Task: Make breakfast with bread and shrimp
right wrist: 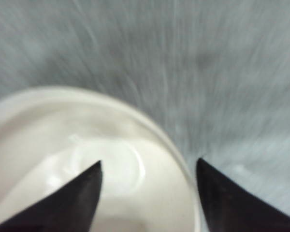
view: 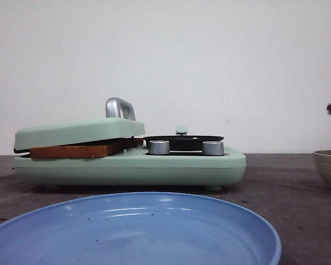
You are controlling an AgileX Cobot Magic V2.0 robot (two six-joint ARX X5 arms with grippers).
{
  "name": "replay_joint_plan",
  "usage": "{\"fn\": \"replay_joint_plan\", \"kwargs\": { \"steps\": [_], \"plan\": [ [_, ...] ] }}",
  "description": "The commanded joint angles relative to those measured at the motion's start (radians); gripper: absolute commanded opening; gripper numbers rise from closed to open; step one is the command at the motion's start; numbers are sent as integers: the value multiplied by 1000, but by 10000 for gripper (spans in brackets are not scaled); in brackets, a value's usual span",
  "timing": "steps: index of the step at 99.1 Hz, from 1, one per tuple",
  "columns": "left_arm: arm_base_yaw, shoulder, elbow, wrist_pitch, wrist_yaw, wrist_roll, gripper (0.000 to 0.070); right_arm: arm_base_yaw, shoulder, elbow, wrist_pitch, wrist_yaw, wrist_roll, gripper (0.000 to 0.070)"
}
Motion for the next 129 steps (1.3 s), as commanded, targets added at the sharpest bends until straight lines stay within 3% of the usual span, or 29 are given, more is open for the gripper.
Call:
{"fn": "replay_joint_plan", "kwargs": {
  "steps": [1, 8, 11, 14, 22, 42, 52, 65, 81, 102, 129],
  "plan": [
    [-6, 11, 24, 6, -2, 6, 0, 2, -54, 53, 10, -3, 7, 415],
    [-6, 11, 24, 6, -7, 6, 0, 11, -116, 60, 30, -3, 7, 408],
    [-6, 11, 24, 6, -12, 6, 0, 18, -142, 60, 42, -2, 6, 374],
    [-6, 11, 24, 8, -21, 6, 0, 23, -171, 58, 50, 1, 6, 293],
    [-6, 11, 21, 7, -46, 9, 0, 46, -242, 57, 75, 12, 3, 0],
    [-6, 11, -3, 22, -126, 9, 0, 105, -431, -58, 289, 88, -34, 4],
    [-6, 10, -31, 32, -161, 5, 0, 115, -548, -214, 467, 72, -47, 4],
    [-6, 8, -62, 30, -163, -2, 0, 115, -694, -406, 642, -13, -76, 4],
    [-6, 9, -69, 50, -162, -14, 0, 115, -809, -494, 636, -9, -106, 4],
    [-6, 9, -69, 90, -162, -54, 0, 115, -851, -494, 630, 89, -127, 4],
    [-6, 8, -69, 22, -155, -90, 0, 115, -853, -494, 689, 88, -127, 4]
  ]
}}
